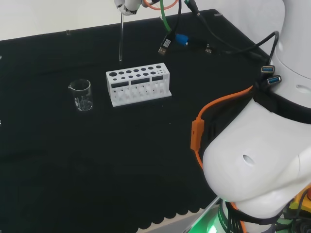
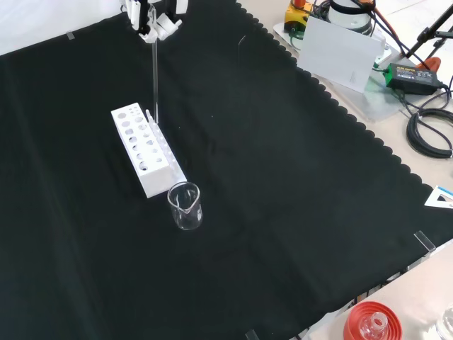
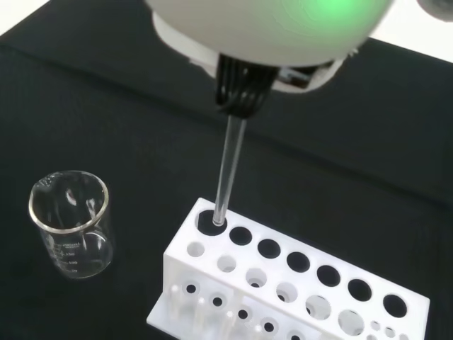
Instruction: Stir in the beaker to the left of the white test tube rack with the glass rod.
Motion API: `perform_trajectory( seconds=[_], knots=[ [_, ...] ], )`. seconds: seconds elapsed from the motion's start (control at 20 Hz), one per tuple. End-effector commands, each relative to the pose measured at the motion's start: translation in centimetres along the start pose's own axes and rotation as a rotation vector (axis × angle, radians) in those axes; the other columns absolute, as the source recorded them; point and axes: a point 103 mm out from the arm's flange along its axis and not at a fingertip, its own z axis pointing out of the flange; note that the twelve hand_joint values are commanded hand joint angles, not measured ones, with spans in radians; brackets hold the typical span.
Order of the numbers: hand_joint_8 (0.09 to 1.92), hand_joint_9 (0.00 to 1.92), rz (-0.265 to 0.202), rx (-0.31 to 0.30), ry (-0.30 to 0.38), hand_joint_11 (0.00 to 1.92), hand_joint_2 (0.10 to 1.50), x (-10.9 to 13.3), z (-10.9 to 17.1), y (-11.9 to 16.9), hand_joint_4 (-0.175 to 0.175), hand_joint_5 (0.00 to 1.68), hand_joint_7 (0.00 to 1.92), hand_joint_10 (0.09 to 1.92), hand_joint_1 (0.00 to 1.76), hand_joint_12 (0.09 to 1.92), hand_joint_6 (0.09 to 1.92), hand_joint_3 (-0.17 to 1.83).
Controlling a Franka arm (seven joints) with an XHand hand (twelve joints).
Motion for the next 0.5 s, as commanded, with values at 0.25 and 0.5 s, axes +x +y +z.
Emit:
perform_trajectory(
  seconds=[0.25, 0.5],
  knots=[
    [0.71, 1.78, 0.018, -0.015, 0.014, 1.66, 0.53, -0.42, -0.60, -0.64, -0.175, 1.19, 1.43, 0.44, 1.33, 0.65, 0.72, 0.88],
    [0.71, 1.78, 0.017, -0.013, 0.012, 1.66, 0.53, -0.17, -0.80, -0.79, -0.175, 1.19, 1.43, 0.44, 1.33, 0.65, 0.72, 0.88]
  ],
)
